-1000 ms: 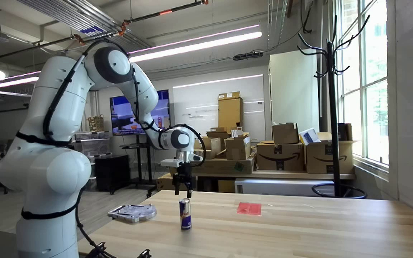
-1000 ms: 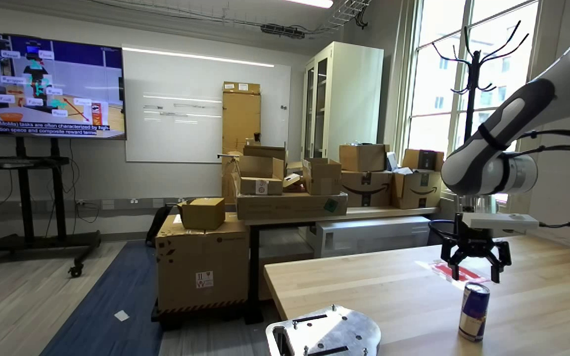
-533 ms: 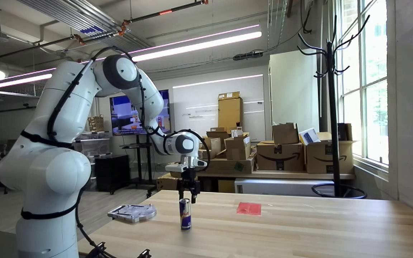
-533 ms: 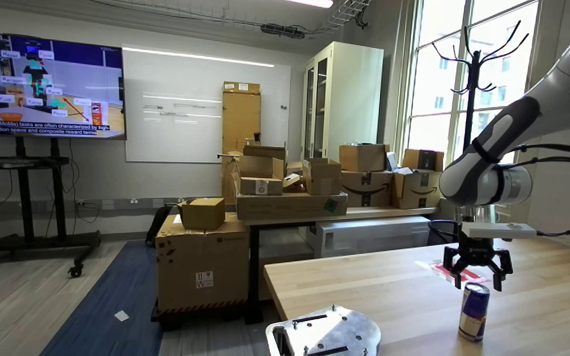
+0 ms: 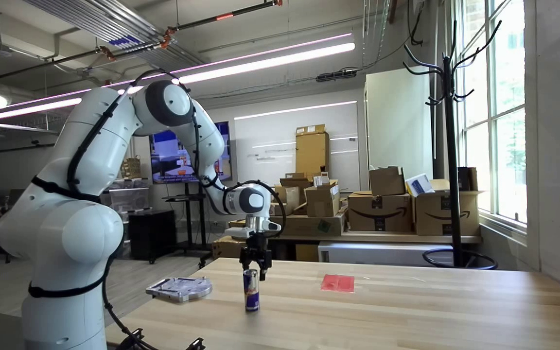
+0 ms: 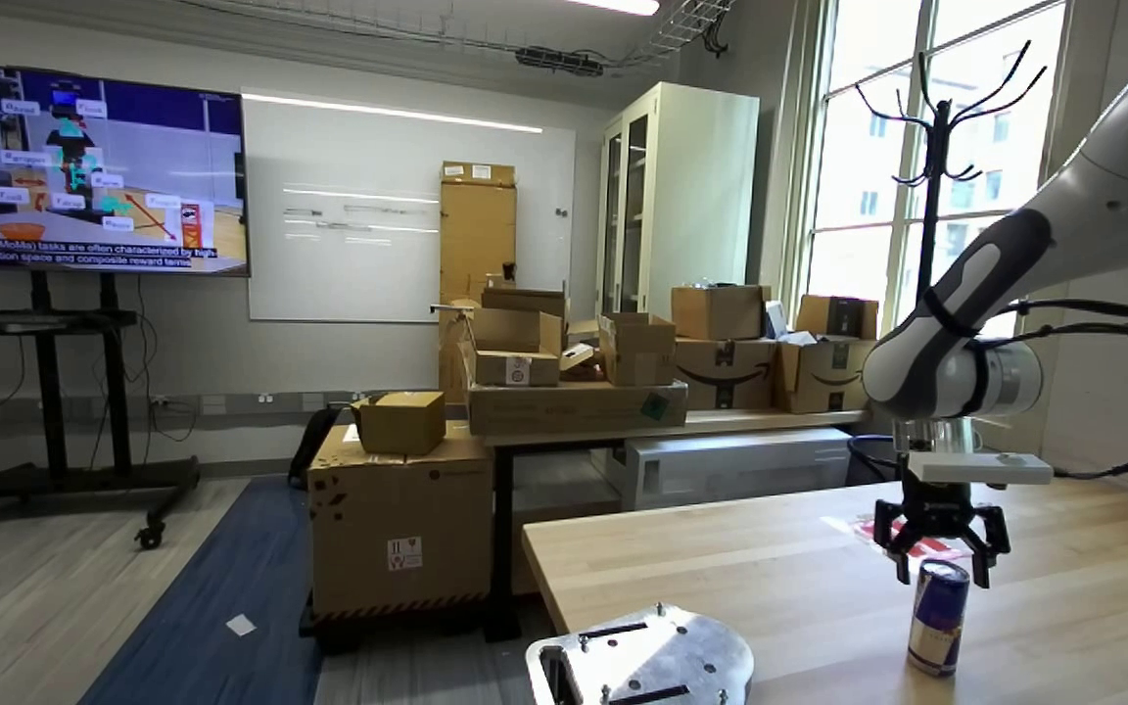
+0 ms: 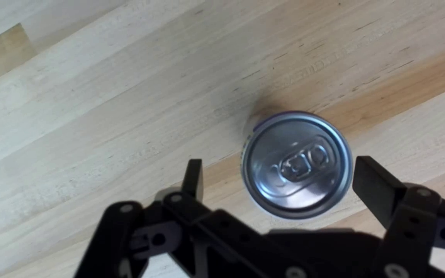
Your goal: Put the can on the silver object.
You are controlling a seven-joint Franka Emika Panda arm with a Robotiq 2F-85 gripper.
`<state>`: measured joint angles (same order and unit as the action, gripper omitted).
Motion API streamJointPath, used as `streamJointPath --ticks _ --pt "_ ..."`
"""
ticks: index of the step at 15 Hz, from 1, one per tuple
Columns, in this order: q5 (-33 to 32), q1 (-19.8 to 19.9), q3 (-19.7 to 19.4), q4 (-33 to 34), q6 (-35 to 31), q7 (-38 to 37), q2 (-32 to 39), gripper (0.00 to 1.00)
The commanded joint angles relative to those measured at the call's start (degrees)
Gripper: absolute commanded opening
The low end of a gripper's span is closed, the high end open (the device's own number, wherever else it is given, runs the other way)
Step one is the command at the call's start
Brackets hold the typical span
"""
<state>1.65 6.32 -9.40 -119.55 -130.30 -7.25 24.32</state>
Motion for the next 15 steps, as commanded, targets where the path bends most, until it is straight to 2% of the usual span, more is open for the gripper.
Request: streamJointPath --ticks 1,8,9,10,12,15 --pt "1.16 1.01 0.83 1.0 1.01 0.53 0.74 1.0" --pt "1.95 1.01 0.97 0.44 0.55 0.59 1.34 1.0" --pt "1.98 1.04 0.95 0.4 0.57 0.64 1.45 0.96" --pt "2.01 1.06 0.93 0.35 0.55 0.63 1.51 0.74" --pt "2.07 1.13 0.94 0.36 0.68 0.76 1.63 0.69" --pt "1.95 1.0 0.91 0.43 1.11 0.65 1.18 0.45"
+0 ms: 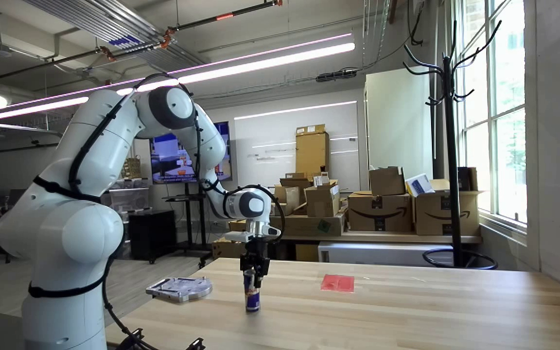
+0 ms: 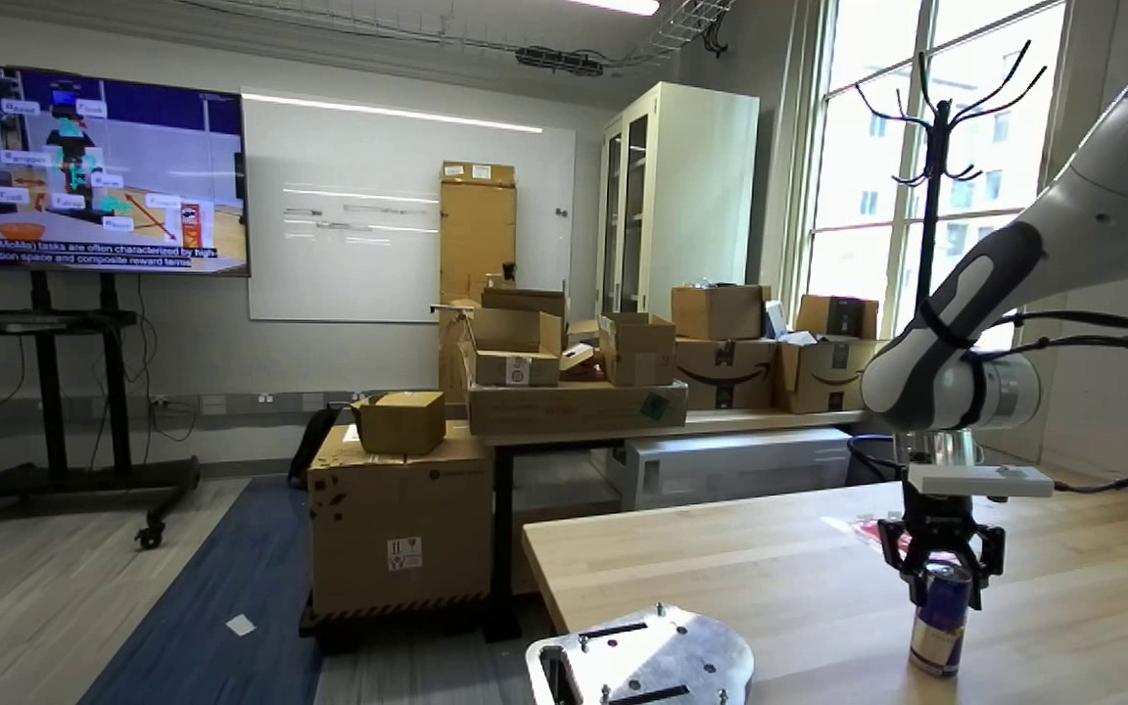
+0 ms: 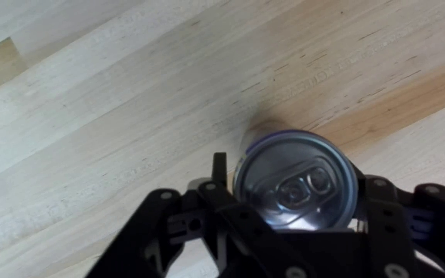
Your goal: Put the can on the silver object.
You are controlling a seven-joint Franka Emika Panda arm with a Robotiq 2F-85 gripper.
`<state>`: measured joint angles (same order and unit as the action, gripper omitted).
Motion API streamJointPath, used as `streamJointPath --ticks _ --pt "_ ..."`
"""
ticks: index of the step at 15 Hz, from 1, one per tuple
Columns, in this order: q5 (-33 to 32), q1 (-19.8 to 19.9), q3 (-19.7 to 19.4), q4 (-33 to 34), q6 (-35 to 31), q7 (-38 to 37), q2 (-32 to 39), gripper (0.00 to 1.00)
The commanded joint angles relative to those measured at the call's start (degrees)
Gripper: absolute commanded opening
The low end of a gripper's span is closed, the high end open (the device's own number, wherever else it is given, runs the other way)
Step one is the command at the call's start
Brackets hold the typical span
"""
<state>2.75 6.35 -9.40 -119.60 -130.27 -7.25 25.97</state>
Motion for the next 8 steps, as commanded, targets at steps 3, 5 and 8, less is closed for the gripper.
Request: streamJointPath --ticks 3,5,8 --pt "0.85 0.84 1.03 -0.05 1.47 0.99 -2.14 0.34" --pt "0.79 0.48 1.39 -0.7 1.76 1.31 -3.94 0.34" --pt "1.68 -0.3 3.31 -1.88 2.91 2.34 -8.35 0.34"
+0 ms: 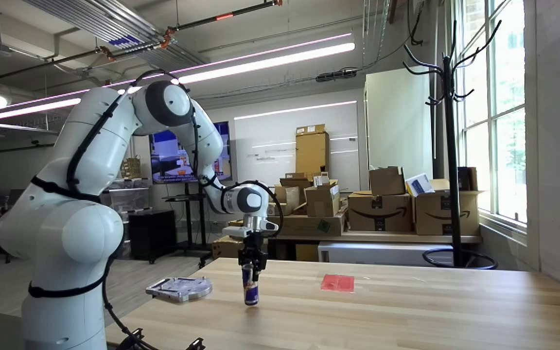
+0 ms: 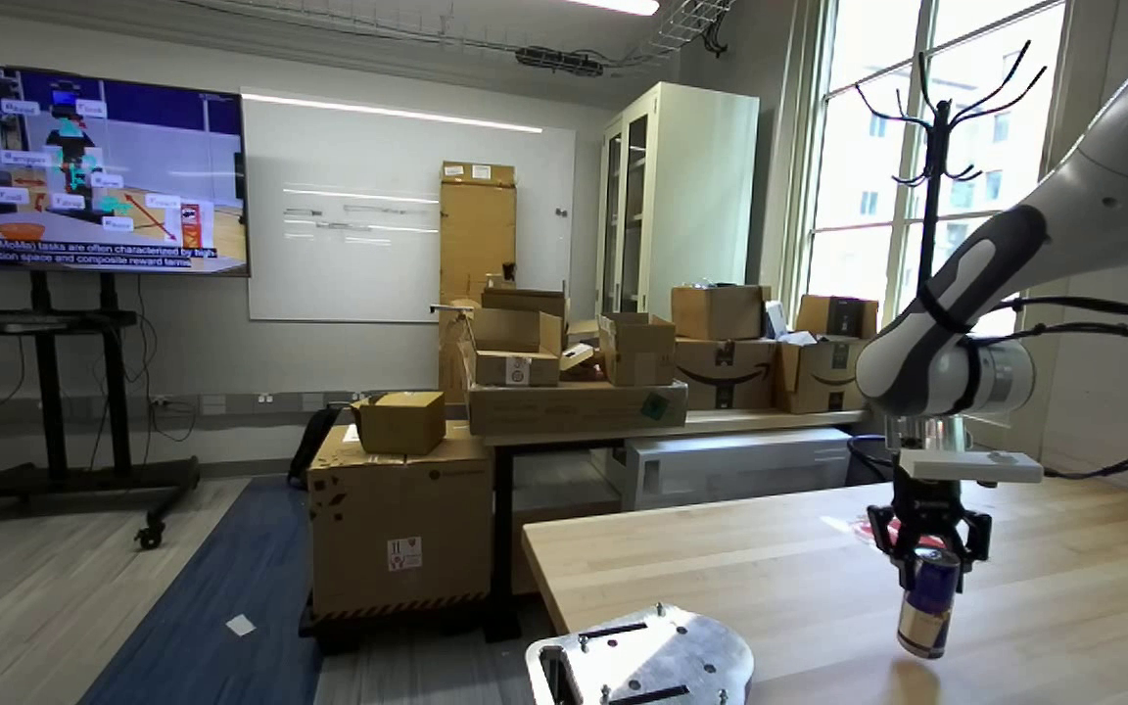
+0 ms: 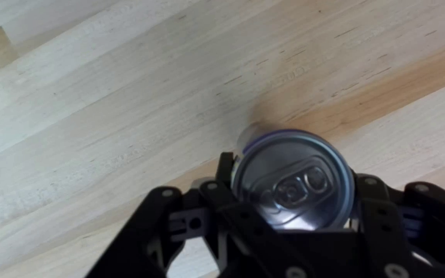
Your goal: Put the can on the silver object.
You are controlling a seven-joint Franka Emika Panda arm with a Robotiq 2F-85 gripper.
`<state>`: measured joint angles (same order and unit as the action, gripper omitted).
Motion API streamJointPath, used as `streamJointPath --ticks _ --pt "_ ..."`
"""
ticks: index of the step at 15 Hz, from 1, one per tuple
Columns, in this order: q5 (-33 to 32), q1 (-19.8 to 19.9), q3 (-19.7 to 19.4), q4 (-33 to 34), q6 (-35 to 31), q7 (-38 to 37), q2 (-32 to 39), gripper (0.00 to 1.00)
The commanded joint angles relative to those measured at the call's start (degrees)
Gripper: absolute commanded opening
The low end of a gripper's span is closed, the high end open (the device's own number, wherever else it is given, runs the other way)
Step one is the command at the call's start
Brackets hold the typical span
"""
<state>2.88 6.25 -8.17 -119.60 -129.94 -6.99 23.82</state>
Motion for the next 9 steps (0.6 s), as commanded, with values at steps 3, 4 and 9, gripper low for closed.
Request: streamJointPath --ticks 3,4,9 --pt "2.89 -1.8 4.83 -2.88 3.91 3.14 -11.23 0.34" --pt "3.48 -2.58 5.87 -3.03 4.45 3.54 -12.82 0.34" --pt "7.05 -7.26 10.93 -1.4 8.88 5.07 -16.67 0.34"
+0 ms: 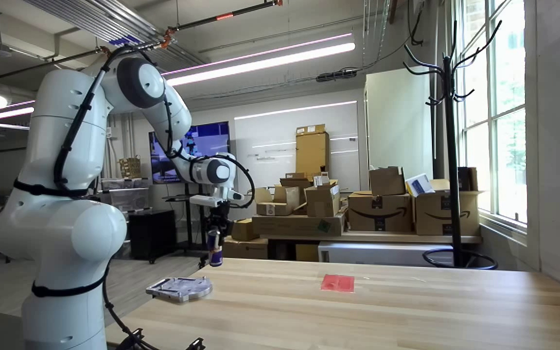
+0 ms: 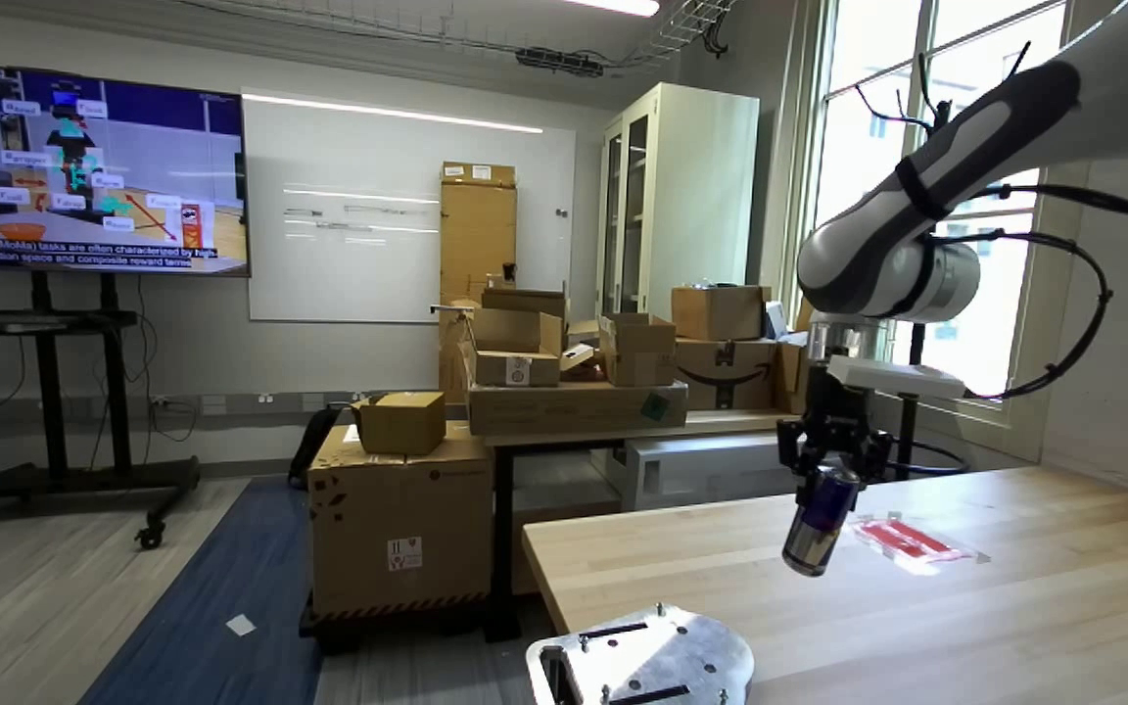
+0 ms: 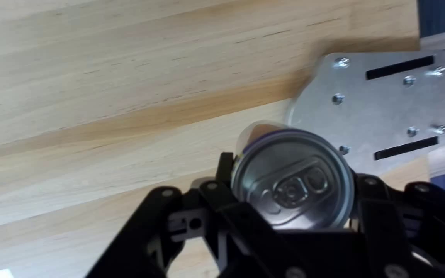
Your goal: Put the can on the silver object.
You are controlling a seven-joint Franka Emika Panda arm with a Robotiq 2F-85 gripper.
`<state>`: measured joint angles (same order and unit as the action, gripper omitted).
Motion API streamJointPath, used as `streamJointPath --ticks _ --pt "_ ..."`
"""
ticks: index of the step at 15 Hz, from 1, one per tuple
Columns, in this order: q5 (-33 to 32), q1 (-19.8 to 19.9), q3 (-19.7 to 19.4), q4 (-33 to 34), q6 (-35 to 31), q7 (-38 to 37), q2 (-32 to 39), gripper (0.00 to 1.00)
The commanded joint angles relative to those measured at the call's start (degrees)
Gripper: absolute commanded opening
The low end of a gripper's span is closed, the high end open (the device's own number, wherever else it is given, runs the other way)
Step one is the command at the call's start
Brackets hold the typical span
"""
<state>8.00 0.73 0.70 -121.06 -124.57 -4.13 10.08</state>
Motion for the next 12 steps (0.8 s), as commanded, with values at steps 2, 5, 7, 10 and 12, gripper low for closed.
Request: streamJointPath --ticks 2,5,7,10,12 --pt "2.26 -3.46 3.39 0.82 4.97 2.3 -2.85 0.34" --pt "0.72 -5.62 4.61 1.98 6.75 1.77 -1.51 0.34" --pt "-0.14 -6.87 5.31 3.31 7.61 1.61 -0.44 0.34" --pt "-2.68 -8.38 5.92 6.2 9.07 1.39 1.51 0.34" --pt "-4.91 -9.23 6.13 8.85 10.28 1.19 3.28 0.34"
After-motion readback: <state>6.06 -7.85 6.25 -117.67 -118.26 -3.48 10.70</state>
